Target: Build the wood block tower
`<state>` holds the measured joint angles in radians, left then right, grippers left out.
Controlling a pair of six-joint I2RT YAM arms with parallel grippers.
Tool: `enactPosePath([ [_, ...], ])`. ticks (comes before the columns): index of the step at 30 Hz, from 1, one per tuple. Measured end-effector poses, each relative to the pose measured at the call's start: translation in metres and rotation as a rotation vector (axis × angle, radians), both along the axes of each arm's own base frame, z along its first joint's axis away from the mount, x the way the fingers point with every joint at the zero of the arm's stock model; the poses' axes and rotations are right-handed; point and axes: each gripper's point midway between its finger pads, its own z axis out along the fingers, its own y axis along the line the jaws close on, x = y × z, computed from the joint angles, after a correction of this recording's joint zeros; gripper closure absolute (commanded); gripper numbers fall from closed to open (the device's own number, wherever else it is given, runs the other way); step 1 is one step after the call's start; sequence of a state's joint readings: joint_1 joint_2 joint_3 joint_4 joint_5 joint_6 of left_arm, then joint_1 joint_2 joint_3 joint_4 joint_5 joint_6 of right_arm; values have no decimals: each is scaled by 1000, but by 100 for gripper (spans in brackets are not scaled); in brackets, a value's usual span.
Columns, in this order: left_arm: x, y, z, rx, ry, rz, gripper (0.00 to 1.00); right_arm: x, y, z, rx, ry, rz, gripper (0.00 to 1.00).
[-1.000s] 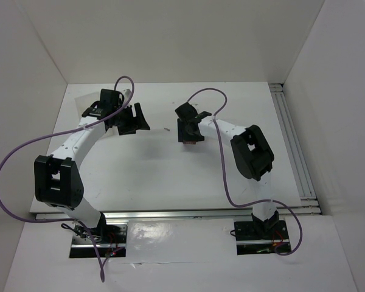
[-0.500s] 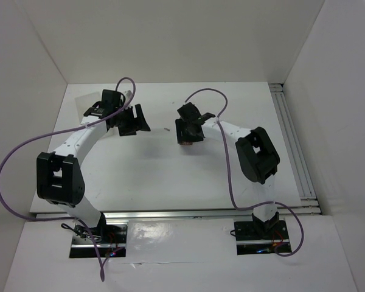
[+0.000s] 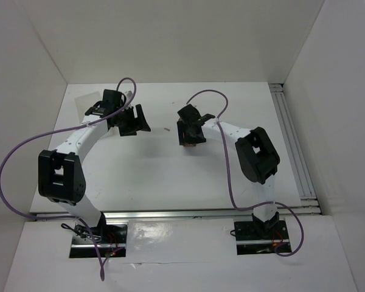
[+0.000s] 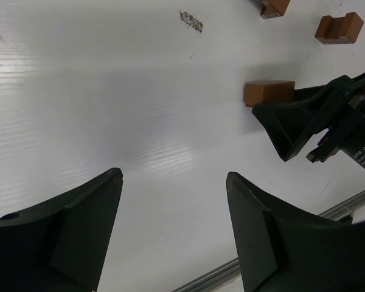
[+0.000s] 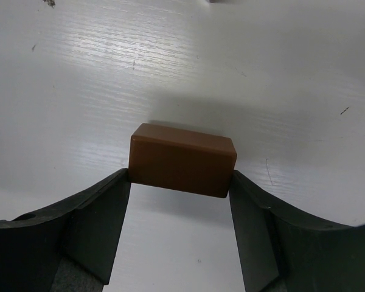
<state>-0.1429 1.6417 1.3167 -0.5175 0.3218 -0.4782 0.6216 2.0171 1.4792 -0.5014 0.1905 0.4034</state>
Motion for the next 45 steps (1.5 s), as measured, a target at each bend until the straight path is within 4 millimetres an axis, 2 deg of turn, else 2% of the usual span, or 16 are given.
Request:
enactPosePath([
  [4, 0, 0, 0, 0, 0, 0, 19, 0, -1, -1, -5, 0, 0, 26],
  [8, -1, 0, -1, 1, 4, 0, 19, 1, -2, -1, -18, -2, 3, 9],
  [14, -3, -2, -1, 6, 8, -8, 19, 14, -2, 18, -36, -48, -11, 9],
  [19, -4, -2, 1, 12, 12, -8, 19, 29, -20, 36, -40, -99, -68, 17],
  [23, -5, -4, 2, 5, 16, -14, 18, 49, -52, 48, -35, -127, -156, 22],
  [26, -6, -7, 2, 0, 19, -22, 18, 65, -72, 57, -40, -154, -230, 31],
  [27, -6, -7, 3, -1, 19, -24, 18, 70, -76, 61, -42, -165, -251, 34],
  [30, -7, -9, 4, -4, 16, -30, 18, 83, -82, 69, -34, -193, -294, 34],
  [33, -8, -11, 6, -6, 14, -35, 18, 87, -85, 71, -27, -197, -306, 34],
  [37, -8, -13, 7, -7, 12, -38, 18, 98, -77, 76, -5, -209, -299, 34],
  [41, -8, -11, 6, 4, 9, -30, 16, 108, -56, 76, 21, -220, -269, 22],
  [45, -7, -5, 4, 33, 12, -6, 16, 108, -29, 59, 36, -195, -235, 14],
])
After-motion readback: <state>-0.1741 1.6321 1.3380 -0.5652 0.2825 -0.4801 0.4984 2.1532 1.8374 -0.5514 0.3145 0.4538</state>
